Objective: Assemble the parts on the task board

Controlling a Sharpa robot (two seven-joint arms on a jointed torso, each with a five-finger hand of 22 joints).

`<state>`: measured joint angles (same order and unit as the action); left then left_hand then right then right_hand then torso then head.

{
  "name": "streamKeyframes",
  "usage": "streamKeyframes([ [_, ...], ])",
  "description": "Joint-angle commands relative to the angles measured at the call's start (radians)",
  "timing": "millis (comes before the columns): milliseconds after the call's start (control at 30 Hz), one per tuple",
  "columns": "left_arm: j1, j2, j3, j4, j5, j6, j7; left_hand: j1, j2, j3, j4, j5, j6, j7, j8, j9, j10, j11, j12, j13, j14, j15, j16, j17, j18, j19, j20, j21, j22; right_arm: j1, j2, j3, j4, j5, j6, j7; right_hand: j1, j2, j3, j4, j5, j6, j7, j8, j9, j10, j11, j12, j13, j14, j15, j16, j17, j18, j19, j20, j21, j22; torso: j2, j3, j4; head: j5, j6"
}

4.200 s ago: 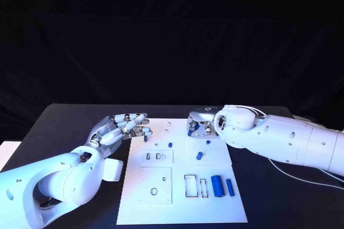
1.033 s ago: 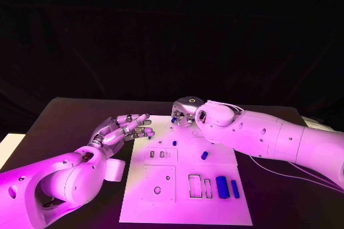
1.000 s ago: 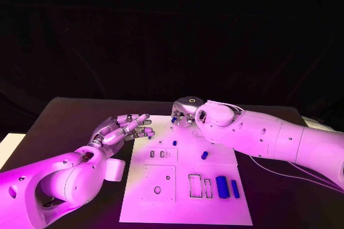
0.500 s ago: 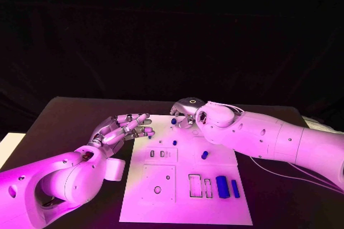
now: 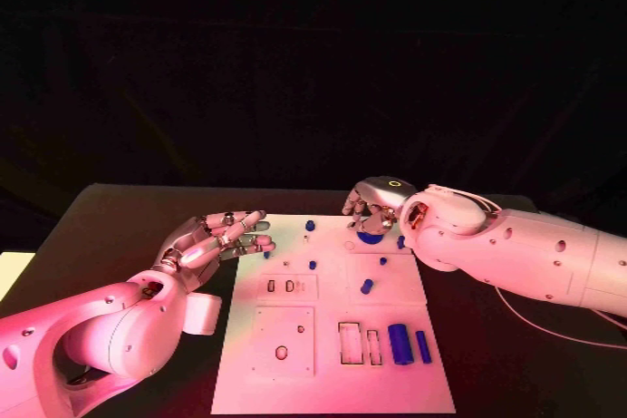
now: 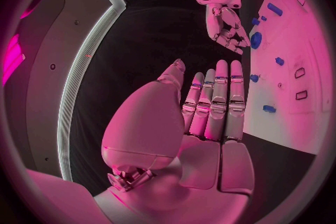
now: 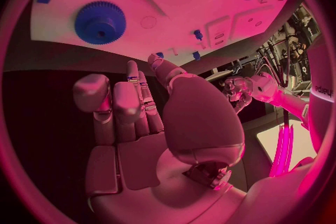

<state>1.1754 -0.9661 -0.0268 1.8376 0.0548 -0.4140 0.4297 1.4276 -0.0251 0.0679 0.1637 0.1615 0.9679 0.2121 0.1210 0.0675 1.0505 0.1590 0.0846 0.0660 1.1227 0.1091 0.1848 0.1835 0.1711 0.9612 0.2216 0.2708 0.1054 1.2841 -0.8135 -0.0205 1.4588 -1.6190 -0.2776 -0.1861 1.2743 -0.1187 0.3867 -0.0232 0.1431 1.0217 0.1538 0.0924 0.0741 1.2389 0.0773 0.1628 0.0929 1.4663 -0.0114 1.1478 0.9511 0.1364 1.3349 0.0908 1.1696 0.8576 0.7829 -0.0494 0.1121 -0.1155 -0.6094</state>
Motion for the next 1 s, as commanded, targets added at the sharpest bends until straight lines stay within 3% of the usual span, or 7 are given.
streamKeyframes([
  [33, 0.002, 0.001, 0.001, -0.001, 0.003, 0.017, 0.005, -0.001, 0.011, 0.0, -0.008, -0.004, -0.001, 0.007, -0.003, -0.001, -0.001, 0.007, -0.005, 0.001, 0.0, 0.006, -0.005, 0.001, 0.012, 0.003, 0.003, -0.003, -0.001, 0.001, -0.042, 0.001, 0.028, 0.159, 0.014, -0.041, -0.017, -0.025, -0.019, 0.014, 0.013, -0.001, -0.015, -0.004, -0.003, 0.108, -0.029, 0.056, 0.039, 0.062, -0.021, 0.1, 0.126, -0.033, 0.048, -0.017, 0.083, 0.126, 0.001, 0.0008, -0.0086, -0.007, 0.005],
  [167, 0.002, 0.002, 0.001, -0.003, 0.003, 0.018, 0.005, -0.001, 0.011, 0.0, -0.008, -0.004, -0.001, 0.007, -0.003, -0.001, -0.001, 0.007, -0.005, 0.001, 0.0, 0.006, -0.005, 0.001, 0.012, 0.003, 0.003, -0.003, -0.001, 0.0, -0.072, 0.002, 0.033, 0.194, 0.039, -0.065, -0.033, -0.052, -0.082, 0.035, 0.036, -0.012, -0.032, -0.014, -0.005, 0.171, -0.047, 0.172, 0.162, 0.067, -0.038, 0.196, 0.246, -0.059, 0.098, -0.036, 0.183, 0.282, 0.002, 0.0029, -0.0143, -0.008, 0.006],
  [267, 0.002, 0.003, 0.001, -0.005, 0.004, 0.019, 0.005, 0.0, 0.011, 0.0, -0.009, -0.004, -0.001, 0.007, -0.003, -0.001, -0.001, 0.007, -0.005, 0.001, 0.0, 0.006, -0.005, 0.001, 0.012, 0.003, 0.003, -0.003, -0.001, -0.001, -0.085, 0.002, 0.03, 0.206, 0.058, -0.081, -0.021, -0.042, -0.155, 0.065, 0.04, -0.029, -0.026, -0.019, -0.005, 0.135, -0.049, 0.475, 0.513, 0.063, -0.036, 0.249, 0.311, -0.07, 0.108, -0.032, 0.229, 0.35, 0.003, 0.0047, -0.0169, -0.008, 0.006],
  [300, 0.002, 0.003, 0.001, -0.006, 0.004, 0.019, 0.005, 0.0, 0.011, 0.0, -0.009, -0.004, -0.001, 0.007, -0.003, -0.001, -0.001, 0.007, -0.005, 0.001, 0.0, 0.006, -0.005, 0.001, 0.012, 0.003, 0.003, -0.003, -0.001, -0.001, -0.087, 0.002, 0.028, 0.207, 0.062, -0.084, -0.015, -0.043, -0.173, 0.071, 0.041, -0.032, -0.019, -0.017, -0.005, 0.115, -0.051, 0.54, 0.593, 0.063, -0.041, 0.259, 0.323, -0.073, 0.108, -0.025, 0.235, 0.359, 0.003, 0.0049, -0.0175, -0.008, 0.007],
  [367, 0.002, 0.004, 0.001, -0.007, 0.004, 0.02, 0.005, 0.0, 0.011, 0.0, -0.009, -0.004, -0.001, 0.007, -0.003, -0.001, -0.001, 0.007, -0.005, 0.001, 0.0, 0.006, -0.005, 0.001, 0.012, 0.003, 0.003, -0.003, -0.001, -0.002, -0.088, 0.002, 0.023, 0.207, 0.071, -0.091, -0.002, -0.027, -0.201, 0.091, 0.044, -0.039, -0.022, -0.016, -0.004, 0.102, -0.046, 0.683, 0.76, 0.064, -0.021, 0.281, 0.355, -0.071, 0.11, -0.031, 0.25, 0.382, 0.003, 0.0049, -0.0169, -0.01, 0.007],
  [433, 0.002, 0.004, 0.001, -0.007, 0.004, 0.02, 0.005, 0.0, 0.011, 0.0, -0.009, -0.004, -0.001, 0.007, -0.003, -0.001, -0.001, 0.007, -0.005, 0.001, 0.0, 0.006, -0.005, 0.001, 0.012, 0.003, 0.003, -0.003, -0.001, -0.003, -0.086, 0.002, 0.015, 0.204, 0.076, -0.097, 0.005, -0.021, -0.211, 0.1, 0.044, -0.04, -0.02, -0.015, -0.004, 0.101, -0.04, 0.739, 0.829, 0.066, -0.029, 0.293, 0.374, -0.075, 0.111, -0.023, 0.257, 0.394, 0.003, 0.0044, -0.0165, -0.01, 0.007],
  [1000, 0.002, 0.009, 0.0, -0.014, 0.004, 0.023, 0.004, 0.0, 0.011, 0.0, -0.009, -0.004, -0.001, 0.007, -0.003, -0.001, -0.001, 0.007, -0.005, 0.001, 0.0, 0.006, -0.005, 0.001, 0.012, 0.003, 0.003, -0.003, -0.001, -0.013, -0.027, 0.002, -0.055, 0.173, 0.102, -0.118, 0.031, -0.001, -0.231, 0.122, 0.057, -0.039, -0.02, -0.008, -0.004, 0.116, -0.035, 0.867, 0.992, 0.071, -0.022, 0.322, 0.42, -0.08, 0.118, -0.02, 0.276, 0.427, 0.002, 0.0021, -0.0132, -0.011, 0.0],
])
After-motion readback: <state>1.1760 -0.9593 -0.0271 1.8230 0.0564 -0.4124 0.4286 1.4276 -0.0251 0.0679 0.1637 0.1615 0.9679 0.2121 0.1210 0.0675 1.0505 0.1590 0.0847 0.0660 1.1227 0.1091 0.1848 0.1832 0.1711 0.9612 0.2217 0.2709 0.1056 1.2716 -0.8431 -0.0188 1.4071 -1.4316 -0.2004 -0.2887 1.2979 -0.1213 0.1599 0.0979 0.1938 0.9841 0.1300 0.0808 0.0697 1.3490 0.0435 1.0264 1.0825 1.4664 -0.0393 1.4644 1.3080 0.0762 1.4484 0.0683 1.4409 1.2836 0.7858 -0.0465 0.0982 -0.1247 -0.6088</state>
